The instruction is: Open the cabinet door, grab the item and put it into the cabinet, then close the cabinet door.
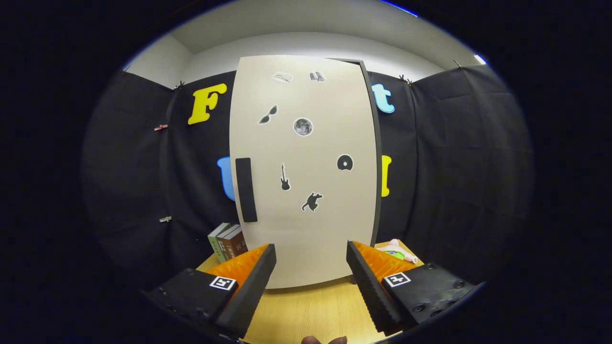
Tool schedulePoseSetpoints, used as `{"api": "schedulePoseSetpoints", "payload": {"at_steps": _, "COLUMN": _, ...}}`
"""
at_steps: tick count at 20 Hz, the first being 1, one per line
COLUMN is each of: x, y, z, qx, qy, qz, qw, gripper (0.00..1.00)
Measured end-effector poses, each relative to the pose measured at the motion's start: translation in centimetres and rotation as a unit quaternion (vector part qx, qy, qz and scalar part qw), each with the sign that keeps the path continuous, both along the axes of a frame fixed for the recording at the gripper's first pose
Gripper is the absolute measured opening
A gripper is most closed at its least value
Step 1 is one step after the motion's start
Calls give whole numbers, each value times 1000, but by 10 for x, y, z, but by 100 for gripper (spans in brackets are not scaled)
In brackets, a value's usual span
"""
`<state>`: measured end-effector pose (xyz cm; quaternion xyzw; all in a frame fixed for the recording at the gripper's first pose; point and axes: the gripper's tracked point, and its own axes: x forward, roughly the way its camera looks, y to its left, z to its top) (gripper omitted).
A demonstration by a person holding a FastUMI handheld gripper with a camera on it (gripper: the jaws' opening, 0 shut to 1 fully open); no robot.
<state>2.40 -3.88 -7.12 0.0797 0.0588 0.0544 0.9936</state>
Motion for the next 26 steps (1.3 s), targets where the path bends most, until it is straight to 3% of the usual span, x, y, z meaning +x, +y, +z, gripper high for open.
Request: {"api": "schedulePoseSetpoints", "payload": {"at_steps": 26, "x": -3, "y": 2, "z": 16, "qx": -14, "qy": -30, "qz": -7, "qw": 999, "gripper": 96}}
